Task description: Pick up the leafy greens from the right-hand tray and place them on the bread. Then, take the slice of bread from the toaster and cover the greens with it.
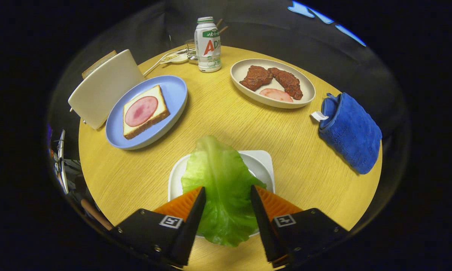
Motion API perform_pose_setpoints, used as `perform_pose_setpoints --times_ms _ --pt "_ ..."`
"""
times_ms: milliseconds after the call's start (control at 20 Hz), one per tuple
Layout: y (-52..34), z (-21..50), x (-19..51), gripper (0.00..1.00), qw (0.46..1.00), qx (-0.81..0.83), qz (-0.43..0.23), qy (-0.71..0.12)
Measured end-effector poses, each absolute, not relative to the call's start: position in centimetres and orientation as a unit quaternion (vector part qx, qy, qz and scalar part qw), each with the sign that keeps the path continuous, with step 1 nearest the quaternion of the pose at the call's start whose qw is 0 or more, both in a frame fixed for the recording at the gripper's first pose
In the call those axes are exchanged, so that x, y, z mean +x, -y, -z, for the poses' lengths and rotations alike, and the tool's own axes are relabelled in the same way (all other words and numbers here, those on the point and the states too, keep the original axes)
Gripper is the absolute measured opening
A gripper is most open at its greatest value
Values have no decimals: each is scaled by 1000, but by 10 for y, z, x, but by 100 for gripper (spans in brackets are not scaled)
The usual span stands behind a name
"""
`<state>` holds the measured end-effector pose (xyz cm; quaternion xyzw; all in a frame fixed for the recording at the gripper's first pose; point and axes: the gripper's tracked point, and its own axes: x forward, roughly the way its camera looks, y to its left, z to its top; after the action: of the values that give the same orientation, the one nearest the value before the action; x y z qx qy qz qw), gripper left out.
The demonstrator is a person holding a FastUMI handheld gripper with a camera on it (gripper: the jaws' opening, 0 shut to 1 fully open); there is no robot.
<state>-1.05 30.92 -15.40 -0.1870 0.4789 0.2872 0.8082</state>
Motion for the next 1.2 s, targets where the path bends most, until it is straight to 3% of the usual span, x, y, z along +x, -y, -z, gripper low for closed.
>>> perform_pose_setpoints --times_ms 100,150,700,1200 --pt "-310 154 -10 22 815 -176 -272 -481" --pt "-310 153 -11 7 818 -177 -266 -478" --pt "-341 98 -8 7 874 -138 -250 -393" --pt "-427 59 -20 7 876 -129 -316 -342"
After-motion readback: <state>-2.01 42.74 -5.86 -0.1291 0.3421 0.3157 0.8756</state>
